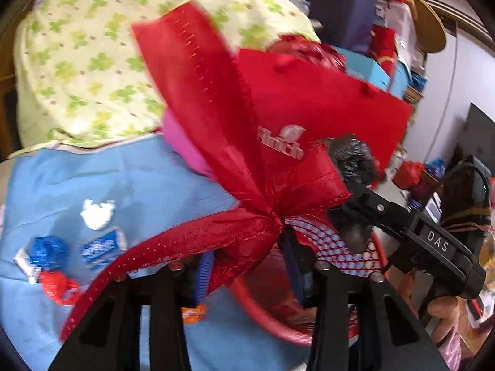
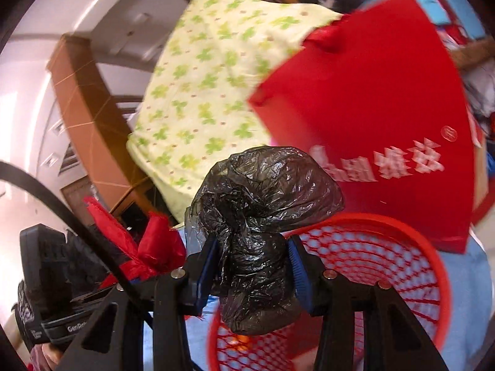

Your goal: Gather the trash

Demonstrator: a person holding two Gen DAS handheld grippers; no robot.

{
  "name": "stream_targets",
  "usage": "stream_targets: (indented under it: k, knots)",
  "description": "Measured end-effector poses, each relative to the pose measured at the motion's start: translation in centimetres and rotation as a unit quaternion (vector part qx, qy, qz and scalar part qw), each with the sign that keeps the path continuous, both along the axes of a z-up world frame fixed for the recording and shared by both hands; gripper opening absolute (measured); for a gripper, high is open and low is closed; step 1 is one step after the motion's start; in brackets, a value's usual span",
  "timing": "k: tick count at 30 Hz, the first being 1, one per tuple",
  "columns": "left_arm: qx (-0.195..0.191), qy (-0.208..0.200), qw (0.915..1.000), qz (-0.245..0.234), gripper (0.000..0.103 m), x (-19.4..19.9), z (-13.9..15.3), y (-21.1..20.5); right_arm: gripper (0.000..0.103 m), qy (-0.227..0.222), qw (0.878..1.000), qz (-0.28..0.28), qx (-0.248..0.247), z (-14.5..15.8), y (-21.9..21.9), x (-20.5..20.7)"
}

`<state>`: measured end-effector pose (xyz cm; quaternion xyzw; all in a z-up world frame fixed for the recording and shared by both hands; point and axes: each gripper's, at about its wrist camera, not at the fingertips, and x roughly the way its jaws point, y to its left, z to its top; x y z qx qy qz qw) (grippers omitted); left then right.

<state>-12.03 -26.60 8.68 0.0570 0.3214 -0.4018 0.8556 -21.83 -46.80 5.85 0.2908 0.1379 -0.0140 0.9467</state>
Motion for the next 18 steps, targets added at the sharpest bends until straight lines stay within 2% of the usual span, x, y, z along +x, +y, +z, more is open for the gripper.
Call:
stream_targets:
  k: [1, 3, 7, 12, 15, 18]
  knots:
    - [0.004, 0.005, 0.9999, -0.008, 0.053, -0.1, -0.3, -0.8, 0.055, 0.007, 1.000, -0.004, 0.012, -0.3, -0.7, -0.2]
    - [0.015, 0.010, 0.9998, -0.013, 0.071, -0.1, -1.1, -2.1, 0.066, 0.009, 0.999, -0.013, 0.035, -0.6, -1.9, -0.6]
    - [0.027, 0.016, 0.9994, -0.014, 0.072, -0.3, -2.3, -2.6, 0.070, 0.001, 0.998, -0.034, 0.054, -0.6, -3.2, -0.8]
    - [0.032, 0.016, 0.9993, 0.010, 0.072, 0.2, -3.0, 0.1, 0.070, -0.010, 0.999, -0.027, 0.031, -0.1, -1.8, -1.0]
    - [0.040, 0.012, 0.9984, 0.039, 0.072, 0.4, -3.8, 3.6, 0.070, -0.027, 1.000, -0.008, 0.006, 0.8, 0.3, -0.3]
    - [0.050, 0.026, 0.9951, 0.082, 0.072, 0.8, -5.2, 7.9, 0.070, -0.058, 0.998, 0.033, -0.017, 1.8, 3.2, 0.0]
